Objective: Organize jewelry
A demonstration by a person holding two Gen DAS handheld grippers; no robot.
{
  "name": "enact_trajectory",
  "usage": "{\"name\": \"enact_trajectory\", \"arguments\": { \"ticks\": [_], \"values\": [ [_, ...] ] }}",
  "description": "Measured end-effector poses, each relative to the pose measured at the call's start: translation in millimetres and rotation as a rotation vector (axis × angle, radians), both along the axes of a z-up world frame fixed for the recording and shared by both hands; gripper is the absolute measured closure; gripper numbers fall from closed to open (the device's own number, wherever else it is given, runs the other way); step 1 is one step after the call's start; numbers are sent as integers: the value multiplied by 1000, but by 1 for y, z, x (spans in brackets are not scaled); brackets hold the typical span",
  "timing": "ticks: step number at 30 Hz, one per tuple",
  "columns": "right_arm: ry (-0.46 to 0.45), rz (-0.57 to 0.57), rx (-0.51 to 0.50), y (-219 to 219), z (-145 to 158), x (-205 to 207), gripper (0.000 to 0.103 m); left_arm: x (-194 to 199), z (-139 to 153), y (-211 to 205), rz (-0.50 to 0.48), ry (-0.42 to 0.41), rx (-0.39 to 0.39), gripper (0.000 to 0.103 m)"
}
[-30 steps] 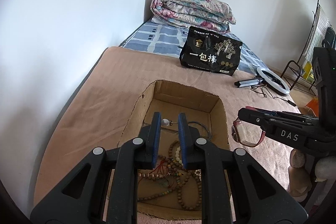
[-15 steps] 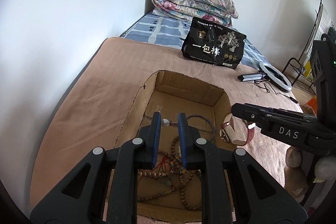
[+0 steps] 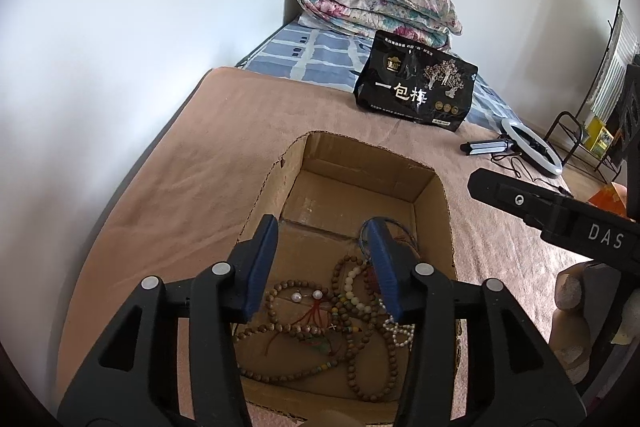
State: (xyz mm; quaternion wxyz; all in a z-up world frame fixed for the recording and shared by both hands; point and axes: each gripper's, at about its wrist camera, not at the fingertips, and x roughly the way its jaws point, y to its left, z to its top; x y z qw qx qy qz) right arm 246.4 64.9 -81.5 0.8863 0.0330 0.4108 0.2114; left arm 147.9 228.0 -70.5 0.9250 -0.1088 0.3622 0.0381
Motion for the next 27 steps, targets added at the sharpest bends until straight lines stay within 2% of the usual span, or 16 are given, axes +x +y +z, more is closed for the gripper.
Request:
{"name": "enact_trajectory", "arguments": {
  "ticks": [9,24,26,27],
  "values": [
    [-21,7,-12,-5,8,-7,11,-7,9,-3,3,-17,18,51],
    [-127,10,-31,-33,51,-45,7,-43,57,-27,10,-105,92,51],
    [-153,9,-32,-38,59,-54,5,-51,63,-33,10,-118,102,49],
    [-165,5,-31,-41,62,-58,4,-55,66,-36,11,-126,111,43]
  ]
}}
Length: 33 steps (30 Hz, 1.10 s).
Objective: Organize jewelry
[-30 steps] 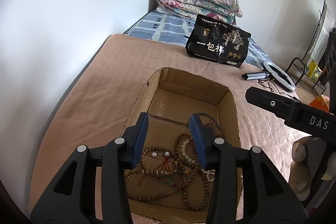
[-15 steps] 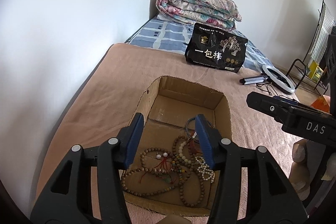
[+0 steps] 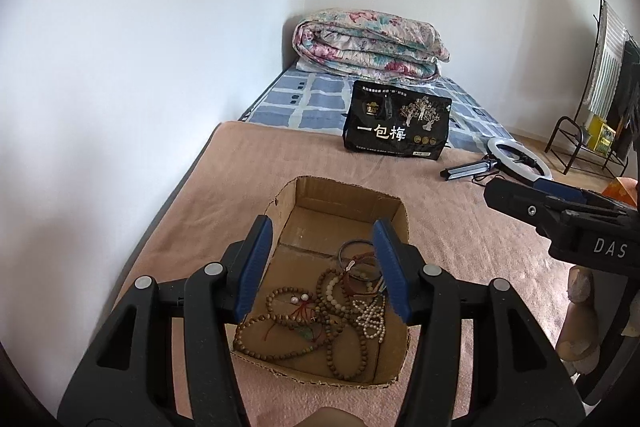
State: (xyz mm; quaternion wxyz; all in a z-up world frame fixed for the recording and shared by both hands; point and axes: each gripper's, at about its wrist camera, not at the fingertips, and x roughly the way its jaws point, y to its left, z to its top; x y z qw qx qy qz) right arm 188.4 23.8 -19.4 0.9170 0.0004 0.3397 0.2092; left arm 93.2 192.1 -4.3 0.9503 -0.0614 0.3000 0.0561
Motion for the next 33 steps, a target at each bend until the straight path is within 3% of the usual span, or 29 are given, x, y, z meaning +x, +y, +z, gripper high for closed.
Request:
{"name": "enact_trajectory", "arguments": {
  "ticks": [1,6,10,26,30,33],
  "values": [
    [-10,-2,0,-2,4,-4,3,-4,3,-3,3,-9,9,39],
    [-45,-3,1,-16,17,-22,0,-24,21,-17,10,-46,44,36],
    [-76,-5,-28,-27,24,-37,0,-39,33,-27,10,-74,52,23],
    [-110,-12,-81,-73,24,-81,0,-96,45,-70,-14,-100,101,21],
    [-117,-22,-104,-82,19,-89,0,-102,43,-75,-24,-88,92,9],
    [-119,-22,-117,-88,16,-96,0,-108,42,-80,-21,-100,107,9]
  ]
}}
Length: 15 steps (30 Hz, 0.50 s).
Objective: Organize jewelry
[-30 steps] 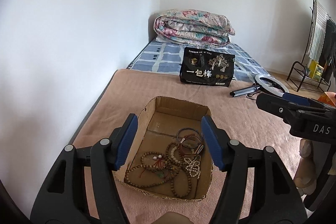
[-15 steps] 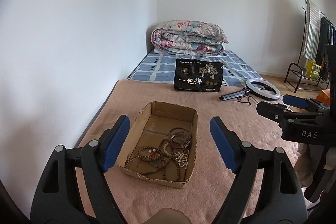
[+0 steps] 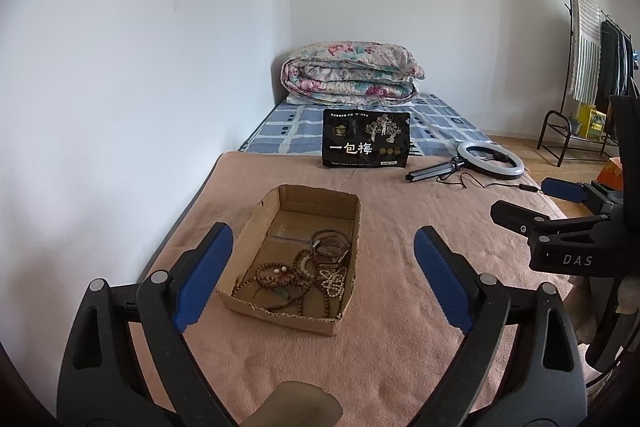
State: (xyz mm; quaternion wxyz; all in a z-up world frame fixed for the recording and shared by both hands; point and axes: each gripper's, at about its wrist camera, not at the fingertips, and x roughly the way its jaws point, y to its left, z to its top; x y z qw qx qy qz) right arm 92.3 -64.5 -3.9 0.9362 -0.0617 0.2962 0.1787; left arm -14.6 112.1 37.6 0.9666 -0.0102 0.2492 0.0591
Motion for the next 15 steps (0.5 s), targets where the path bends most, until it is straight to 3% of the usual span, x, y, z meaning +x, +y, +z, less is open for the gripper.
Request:
{"name": "enact_trajectory", "arguments": {
  "ticks": [3,15],
  "values": [
    [12,-2,-3,-5,-4,-3,0,-2,-3,-4,7,9,9,2],
    [13,-33,-22,-14,-15,-5,0,-4,-10,-9,46,27,2,1]
  ]
}}
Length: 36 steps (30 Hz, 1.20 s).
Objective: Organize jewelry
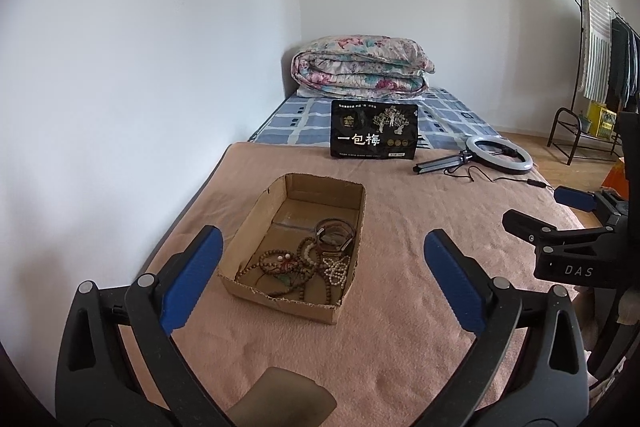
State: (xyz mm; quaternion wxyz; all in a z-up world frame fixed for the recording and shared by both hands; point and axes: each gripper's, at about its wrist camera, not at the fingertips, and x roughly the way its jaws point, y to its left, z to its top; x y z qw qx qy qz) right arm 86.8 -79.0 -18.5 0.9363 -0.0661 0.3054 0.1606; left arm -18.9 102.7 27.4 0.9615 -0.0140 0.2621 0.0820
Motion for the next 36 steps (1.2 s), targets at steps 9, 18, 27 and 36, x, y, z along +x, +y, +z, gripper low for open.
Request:
{"name": "enact_trajectory", "arguments": {
  "ticks": [9,18,27,36],
  "values": [
    [-7,-4,-19,-1,-2,-2,0,2,-2,-1,1,8,-2,1],
    [-6,1,-33,1,-3,-1,0,3,-3,-2,1,9,-2,1],
    [-6,2,-36,1,-4,-2,0,3,-2,-1,1,9,0,1],
    [-1,6,-42,1,-6,-2,0,3,-5,0,3,12,-2,1]
  ]
}}
